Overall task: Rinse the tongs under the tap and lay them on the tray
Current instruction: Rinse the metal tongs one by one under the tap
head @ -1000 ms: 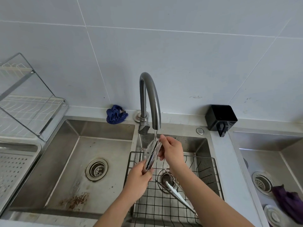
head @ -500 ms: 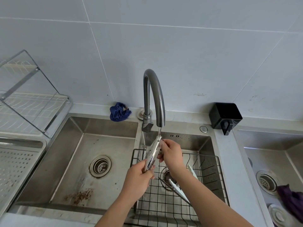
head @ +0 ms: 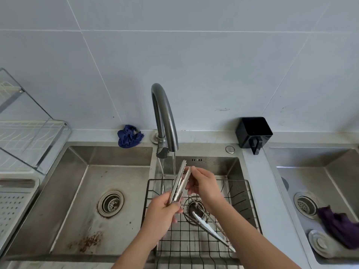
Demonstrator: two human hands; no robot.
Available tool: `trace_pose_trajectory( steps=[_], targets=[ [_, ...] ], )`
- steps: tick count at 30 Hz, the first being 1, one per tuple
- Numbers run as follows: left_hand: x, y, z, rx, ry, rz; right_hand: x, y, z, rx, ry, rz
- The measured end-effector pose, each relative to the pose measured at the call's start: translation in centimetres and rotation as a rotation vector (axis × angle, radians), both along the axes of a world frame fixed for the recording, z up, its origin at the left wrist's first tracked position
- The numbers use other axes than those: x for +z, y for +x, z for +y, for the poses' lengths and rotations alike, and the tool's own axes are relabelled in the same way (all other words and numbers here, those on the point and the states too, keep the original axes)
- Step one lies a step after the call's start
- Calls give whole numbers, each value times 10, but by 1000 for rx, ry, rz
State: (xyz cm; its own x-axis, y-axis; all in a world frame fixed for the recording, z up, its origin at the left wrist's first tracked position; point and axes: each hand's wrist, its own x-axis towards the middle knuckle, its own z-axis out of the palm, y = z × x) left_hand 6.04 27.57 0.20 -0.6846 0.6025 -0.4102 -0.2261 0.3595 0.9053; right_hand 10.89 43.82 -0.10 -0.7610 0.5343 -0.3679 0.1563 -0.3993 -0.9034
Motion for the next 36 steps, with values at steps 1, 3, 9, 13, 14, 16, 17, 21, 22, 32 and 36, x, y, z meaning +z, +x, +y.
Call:
trace_pose_trajectory(
  steps=[1,3,9,13,14,16,17,21,22,32,36],
  targets=[
    [0,0,0,-3,0,5,-1,1,0,15,42,4],
    [1,0,0,-14,-5,30,-1,1,-3,12,154,-13],
    [-3,4,-7,-4,-2,66,-5,-9,-6,-96,246,-71],
    [-5,5,-15,104,25,6,-5,-15,-16,-46,38,9],
    [-4,4,-16,137,43,-19,-5,-16,-19,-21,-47,55],
    [-2,2,-18,219,106,-106,-6,-18,-21,35,-187,142],
    [0,1,-19,254,144,-164,-6,-19,-20,53,-228,163],
    [4,-2,-19,297,250,-334,-2,-25,-21,20,-256,154],
    [4,-1,-18,300,265,-364,-1,-27,-23,4,-264,155],
    [1,-9,-24,300,245,-424,-1,-27,-33,108,-454,273],
    [0,-10,-26,245,228,-420,7,-37,-28,53,-330,216]
  ],
)
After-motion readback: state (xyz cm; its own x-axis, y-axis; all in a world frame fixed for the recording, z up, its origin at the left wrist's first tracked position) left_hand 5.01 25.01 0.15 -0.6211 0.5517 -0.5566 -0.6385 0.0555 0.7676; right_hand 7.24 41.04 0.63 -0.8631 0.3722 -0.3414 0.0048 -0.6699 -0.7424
